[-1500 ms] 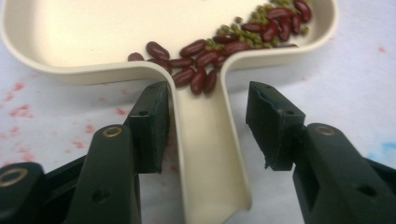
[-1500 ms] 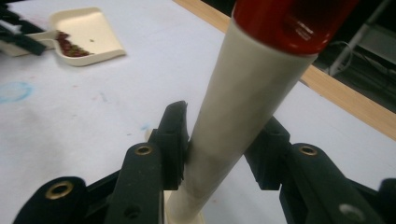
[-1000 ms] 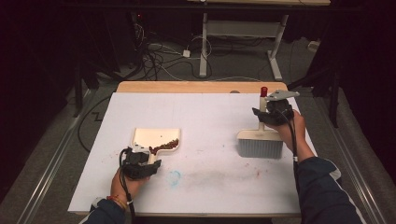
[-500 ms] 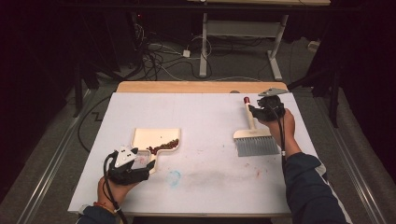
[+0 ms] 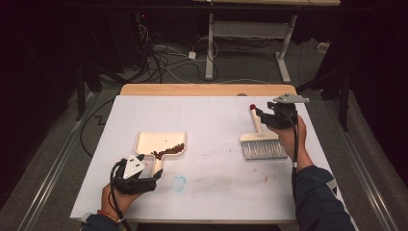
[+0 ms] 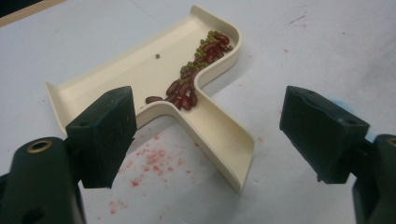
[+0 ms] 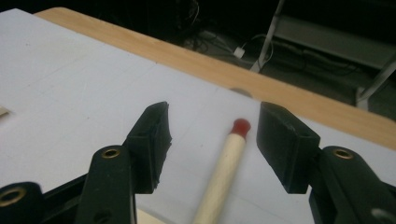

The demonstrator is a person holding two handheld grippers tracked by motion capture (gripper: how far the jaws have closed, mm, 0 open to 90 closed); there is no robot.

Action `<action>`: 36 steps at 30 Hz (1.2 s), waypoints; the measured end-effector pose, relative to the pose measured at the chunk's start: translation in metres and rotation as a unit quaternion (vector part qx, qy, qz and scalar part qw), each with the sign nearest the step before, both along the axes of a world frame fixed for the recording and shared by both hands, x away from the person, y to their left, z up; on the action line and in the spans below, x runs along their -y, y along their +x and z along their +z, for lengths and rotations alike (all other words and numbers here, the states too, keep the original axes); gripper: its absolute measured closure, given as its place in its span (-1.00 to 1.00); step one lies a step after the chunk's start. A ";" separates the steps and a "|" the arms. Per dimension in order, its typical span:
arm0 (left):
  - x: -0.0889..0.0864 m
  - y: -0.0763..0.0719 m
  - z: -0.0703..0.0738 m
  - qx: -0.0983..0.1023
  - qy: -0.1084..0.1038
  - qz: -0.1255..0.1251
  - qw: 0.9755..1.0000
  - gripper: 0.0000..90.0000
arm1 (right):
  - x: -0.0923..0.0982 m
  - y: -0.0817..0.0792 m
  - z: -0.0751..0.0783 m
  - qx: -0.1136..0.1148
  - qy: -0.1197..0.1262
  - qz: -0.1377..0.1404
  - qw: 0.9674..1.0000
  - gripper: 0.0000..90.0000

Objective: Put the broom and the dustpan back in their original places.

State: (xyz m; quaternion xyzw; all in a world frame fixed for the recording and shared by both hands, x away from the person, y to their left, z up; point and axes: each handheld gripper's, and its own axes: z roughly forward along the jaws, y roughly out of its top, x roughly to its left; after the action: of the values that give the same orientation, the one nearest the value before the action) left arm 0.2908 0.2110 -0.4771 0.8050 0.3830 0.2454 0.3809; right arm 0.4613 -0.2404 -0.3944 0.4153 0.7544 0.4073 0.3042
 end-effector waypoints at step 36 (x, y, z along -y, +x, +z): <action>0.010 -0.001 -0.004 -0.001 0.021 -0.024 0.999 -0.59 | -0.022 -0.060 0.024 0.079 0.016 0.072 0.994 -0.52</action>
State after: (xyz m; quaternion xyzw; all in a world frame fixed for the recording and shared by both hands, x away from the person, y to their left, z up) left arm 0.2899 0.2007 -0.4812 0.8222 0.3588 0.2430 0.3691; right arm 0.4009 -0.2187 -0.3702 0.3314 0.7495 0.4716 0.3256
